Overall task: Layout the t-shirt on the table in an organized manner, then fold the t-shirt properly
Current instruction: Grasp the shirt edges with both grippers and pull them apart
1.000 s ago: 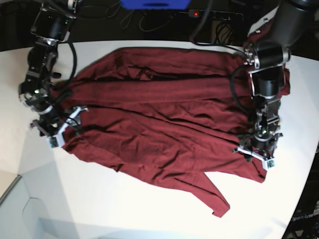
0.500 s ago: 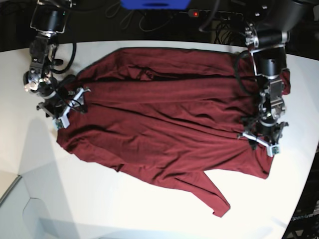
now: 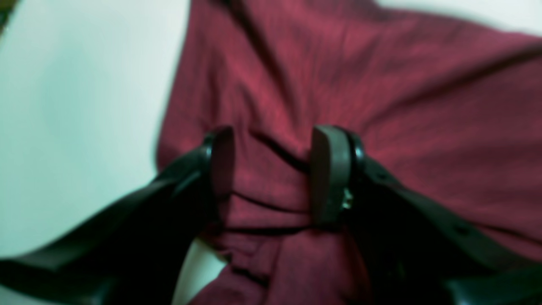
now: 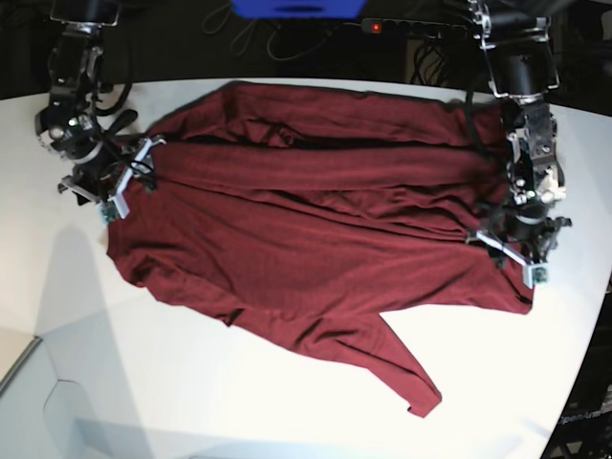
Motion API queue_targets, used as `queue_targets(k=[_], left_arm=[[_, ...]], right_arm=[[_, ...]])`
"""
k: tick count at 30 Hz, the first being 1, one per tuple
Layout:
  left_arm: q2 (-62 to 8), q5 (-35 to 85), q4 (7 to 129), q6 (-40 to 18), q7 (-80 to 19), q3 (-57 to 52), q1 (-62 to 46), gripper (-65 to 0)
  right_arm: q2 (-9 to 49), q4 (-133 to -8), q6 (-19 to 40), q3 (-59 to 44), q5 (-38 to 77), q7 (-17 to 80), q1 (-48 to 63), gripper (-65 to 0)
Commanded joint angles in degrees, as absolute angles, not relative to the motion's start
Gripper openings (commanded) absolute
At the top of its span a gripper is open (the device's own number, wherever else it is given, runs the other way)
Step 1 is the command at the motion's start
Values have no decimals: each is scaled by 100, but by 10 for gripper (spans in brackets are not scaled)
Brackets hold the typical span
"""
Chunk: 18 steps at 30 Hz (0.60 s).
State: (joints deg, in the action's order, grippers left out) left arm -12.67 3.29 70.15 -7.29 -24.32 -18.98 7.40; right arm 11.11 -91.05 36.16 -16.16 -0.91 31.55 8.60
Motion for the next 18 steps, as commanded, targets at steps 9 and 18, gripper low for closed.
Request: queue_targets(k=[9, 18], left_arm=[[-1358, 1200, 6879, -716, -2387, -1868, 1332, -366], [-1358, 1218, 5675, -716, -2378, -1859, 1798, -366]], right_arm=[[1077, -9112, 3626, -1912, 4, 3020, -31, -253], [1103, -7591, 3618, -1886, -4, 3011, -1270, -256]])
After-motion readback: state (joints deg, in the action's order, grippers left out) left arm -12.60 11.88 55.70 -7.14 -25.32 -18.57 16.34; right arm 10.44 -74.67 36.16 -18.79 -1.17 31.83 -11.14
